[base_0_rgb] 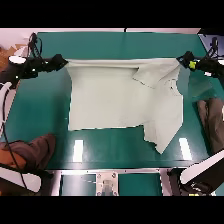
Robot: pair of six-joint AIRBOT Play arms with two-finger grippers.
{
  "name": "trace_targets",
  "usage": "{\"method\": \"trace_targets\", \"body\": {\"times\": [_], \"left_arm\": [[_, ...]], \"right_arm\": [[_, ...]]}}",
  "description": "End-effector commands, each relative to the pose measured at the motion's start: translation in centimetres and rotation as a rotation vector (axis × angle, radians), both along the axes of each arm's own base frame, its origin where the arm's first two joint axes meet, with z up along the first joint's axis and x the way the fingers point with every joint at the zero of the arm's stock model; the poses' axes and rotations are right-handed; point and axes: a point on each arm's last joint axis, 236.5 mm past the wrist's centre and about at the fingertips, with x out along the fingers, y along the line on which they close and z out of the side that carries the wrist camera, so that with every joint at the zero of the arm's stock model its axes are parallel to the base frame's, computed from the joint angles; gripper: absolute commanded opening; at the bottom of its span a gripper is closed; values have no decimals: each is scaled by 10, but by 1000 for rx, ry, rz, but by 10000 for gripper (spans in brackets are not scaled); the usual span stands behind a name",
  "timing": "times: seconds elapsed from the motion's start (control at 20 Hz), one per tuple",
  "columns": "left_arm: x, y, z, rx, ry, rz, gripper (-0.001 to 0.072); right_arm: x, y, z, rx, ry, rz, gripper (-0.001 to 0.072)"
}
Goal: Fold the shirts.
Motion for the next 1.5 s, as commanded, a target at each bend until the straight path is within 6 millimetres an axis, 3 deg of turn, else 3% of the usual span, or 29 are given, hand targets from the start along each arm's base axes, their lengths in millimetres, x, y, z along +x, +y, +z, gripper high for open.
{"method": "trace_targets", "body": {"times": [0.0,0.2,0.35,0.65,0.95,1.0,1.05,1.1,1.15,1.2,1.3,1.35,1.4,1.45], "left_arm": [[-35,-3,-34,84,159,-101,23],[-72,-6,-61,115,311,-182,22],[-93,-7,-90,97,398,-175,22],[-112,-8,-128,86,467,-134,22],[-117,-29,-137,108,465,-161,23],[-120,-30,-137,104,475,-173,24],[-124,-30,-134,98,488,-192,72],[-127,-28,-127,88,500,-216,293],[-129,-25,-116,64,523,-228,457],[-132,-20,-104,38,549,-246,455],[-147,-4,-84,-14,635,-266,455],[-157,3,-77,-44,686,-273,451],[-169,7,-71,-73,739,-280,261],[-183,9,-66,-76,772,-315,22]], "right_arm": [[-42,-16,-36,-51,191,71,24],[-87,-22,-64,-73,346,167,23],[-110,-19,-89,-94,441,207,23],[-128,-11,-115,-57,503,210,24],[-134,-11,-120,-65,530,217,26],[-136,-11,-119,-61,538,217,108],[-138,-14,-117,-68,550,220,266],[-142,-22,-112,-88,572,220,315],[-149,-35,-106,-116,612,201,316],[-156,-49,-99,-141,652,179,360],[-172,-67,-81,-162,699,129,362],[-180,-69,-72,-155,708,117,266],[-188,-69,-65,-149,715,113,133],[-197,-68,-59,-137,726,99,54]]}}
